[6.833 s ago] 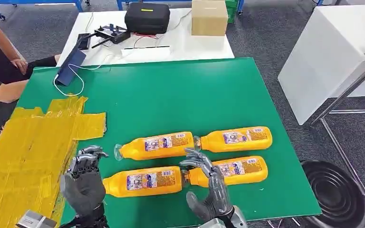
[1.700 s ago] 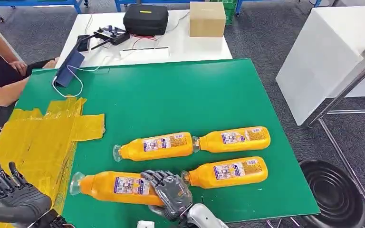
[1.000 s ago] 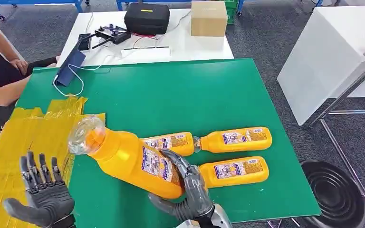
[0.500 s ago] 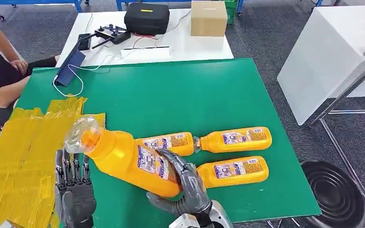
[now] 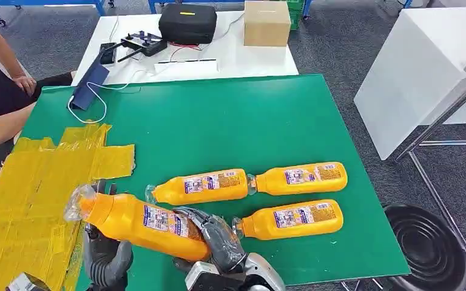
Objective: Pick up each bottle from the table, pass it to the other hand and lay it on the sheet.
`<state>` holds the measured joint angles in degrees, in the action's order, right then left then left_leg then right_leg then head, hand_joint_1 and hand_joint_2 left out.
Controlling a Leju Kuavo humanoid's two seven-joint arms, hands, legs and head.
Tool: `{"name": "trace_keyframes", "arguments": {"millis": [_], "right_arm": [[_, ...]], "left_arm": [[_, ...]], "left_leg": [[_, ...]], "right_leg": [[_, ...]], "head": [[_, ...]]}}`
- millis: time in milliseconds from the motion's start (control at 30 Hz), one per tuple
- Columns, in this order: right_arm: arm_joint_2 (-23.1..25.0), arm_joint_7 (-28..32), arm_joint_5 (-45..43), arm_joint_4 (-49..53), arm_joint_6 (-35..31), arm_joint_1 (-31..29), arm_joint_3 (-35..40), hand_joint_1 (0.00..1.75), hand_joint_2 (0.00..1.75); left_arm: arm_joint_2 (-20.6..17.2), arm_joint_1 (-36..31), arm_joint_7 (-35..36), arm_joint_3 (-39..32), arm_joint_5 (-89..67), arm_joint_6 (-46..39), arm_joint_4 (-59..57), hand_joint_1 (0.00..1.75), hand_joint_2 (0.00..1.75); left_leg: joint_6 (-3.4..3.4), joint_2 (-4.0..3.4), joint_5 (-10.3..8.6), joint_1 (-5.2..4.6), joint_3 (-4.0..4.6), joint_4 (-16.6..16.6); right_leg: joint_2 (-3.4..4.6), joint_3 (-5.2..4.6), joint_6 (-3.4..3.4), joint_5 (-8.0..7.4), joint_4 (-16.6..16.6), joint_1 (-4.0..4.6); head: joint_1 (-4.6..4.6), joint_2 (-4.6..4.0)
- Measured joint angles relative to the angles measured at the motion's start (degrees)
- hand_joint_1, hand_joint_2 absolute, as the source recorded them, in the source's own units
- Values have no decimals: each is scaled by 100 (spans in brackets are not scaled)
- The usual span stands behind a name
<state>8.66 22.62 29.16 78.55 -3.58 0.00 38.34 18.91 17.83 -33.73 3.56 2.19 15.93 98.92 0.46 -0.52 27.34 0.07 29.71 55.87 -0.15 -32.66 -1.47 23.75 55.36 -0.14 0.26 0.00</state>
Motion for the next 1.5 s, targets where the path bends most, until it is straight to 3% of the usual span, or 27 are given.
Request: {"name": "trace_keyframes", "arguments": {"millis": [567,800,1100,1400,1433,1500], "right_arm": [[168,-7,210,-843,258,-431,234,175,175],[181,72,278,-1224,363,-577,372,175,175],[181,175,293,-1429,424,-649,450,175,175],[210,302,389,-1854,398,-705,507,175,175],[210,299,396,-1919,391,-704,507,175,175],[210,302,396,-2023,376,-703,505,175,175]], "left_arm": [[-210,-110,-308,262,-426,220,-100,0,175],[-791,-260,-214,662,-623,492,-619,0,175],[-1213,-355,-109,948,-599,490,-1063,0,175],[-1620,-497,-30,1460,-918,-342,-1681,2,175],[-1659,-513,44,1541,-1052,-512,-1740,175,175],[-1703,-548,164,1678,-1245,-762,-1836,175,175]], "left_leg": [[0,0,-1,0,-1,0],[0,0,-2,1,2,-1],[0,1,-2,0,2,0],[0,1,-2,1,3,0],[0,1,-2,1,4,0],[0,2,-2,1,5,0]], "right_leg": [[0,-2,0,0,0,0],[0,-2,0,0,1,0],[-1,-2,0,0,1,0],[-1,-1,0,0,1,0],[-1,-2,0,0,1,0],[-1,-2,0,0,1,0]], "head": [[-2,0],[0,0],[0,0],[0,2],[0,0],[0,0]]}}
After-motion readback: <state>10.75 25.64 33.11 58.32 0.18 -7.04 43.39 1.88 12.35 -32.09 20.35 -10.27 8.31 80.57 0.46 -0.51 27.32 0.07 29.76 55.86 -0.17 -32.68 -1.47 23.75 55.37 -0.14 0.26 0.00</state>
